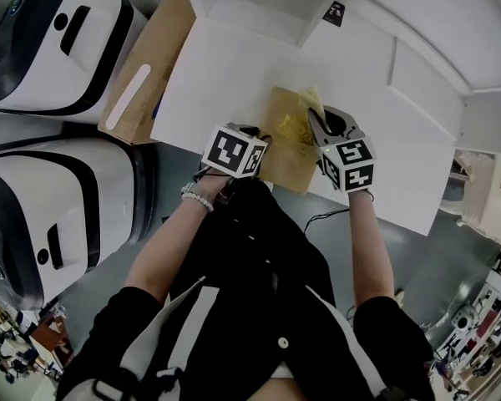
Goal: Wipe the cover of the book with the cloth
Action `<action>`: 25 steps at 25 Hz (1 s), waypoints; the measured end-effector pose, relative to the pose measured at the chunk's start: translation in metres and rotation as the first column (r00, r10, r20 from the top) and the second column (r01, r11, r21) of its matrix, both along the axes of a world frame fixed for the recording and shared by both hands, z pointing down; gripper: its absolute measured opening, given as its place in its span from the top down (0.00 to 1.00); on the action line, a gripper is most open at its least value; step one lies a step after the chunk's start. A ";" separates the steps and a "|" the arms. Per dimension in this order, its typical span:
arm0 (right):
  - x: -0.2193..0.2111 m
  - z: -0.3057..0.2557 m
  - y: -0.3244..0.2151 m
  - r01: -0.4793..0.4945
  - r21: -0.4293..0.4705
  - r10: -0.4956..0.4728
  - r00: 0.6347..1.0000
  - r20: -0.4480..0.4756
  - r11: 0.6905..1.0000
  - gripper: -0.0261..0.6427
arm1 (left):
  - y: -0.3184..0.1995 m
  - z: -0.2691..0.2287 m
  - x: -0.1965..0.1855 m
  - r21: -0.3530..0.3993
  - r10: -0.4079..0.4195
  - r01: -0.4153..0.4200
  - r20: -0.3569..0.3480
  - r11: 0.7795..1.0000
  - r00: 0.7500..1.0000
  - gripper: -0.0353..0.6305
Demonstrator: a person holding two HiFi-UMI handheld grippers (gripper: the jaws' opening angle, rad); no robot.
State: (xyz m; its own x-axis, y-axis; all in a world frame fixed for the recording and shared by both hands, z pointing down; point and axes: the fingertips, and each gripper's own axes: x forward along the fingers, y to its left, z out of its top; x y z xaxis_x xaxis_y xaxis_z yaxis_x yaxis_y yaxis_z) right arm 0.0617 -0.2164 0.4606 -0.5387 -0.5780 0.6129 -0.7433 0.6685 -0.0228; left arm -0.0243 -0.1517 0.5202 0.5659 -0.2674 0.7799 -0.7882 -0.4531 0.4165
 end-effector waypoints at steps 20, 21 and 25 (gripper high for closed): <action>-0.040 0.037 -0.002 0.063 -0.042 -0.068 0.988 -0.137 0.997 0.91 | 0.000 0.000 -0.001 -0.007 0.012 -0.012 -0.009 1.000 1.000 0.74; -0.043 0.038 0.001 0.077 -0.043 -0.083 0.987 -0.140 0.996 0.91 | 0.000 0.000 -0.001 -0.008 0.011 -0.011 -0.010 1.000 1.000 0.74; -0.055 0.040 0.015 0.131 -0.048 -0.137 0.980 -0.148 0.990 0.91 | 0.000 0.000 -0.001 -0.003 0.005 -0.005 -0.020 1.000 1.000 0.74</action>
State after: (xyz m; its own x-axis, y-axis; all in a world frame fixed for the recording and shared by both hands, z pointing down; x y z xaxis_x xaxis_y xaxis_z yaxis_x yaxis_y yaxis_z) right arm 0.0066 -0.2018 0.5005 -0.5099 -0.4816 0.7128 -0.6439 0.7631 0.0550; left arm -0.0254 -0.1516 0.5205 0.5827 -0.2620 0.7693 -0.7775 -0.4553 0.4339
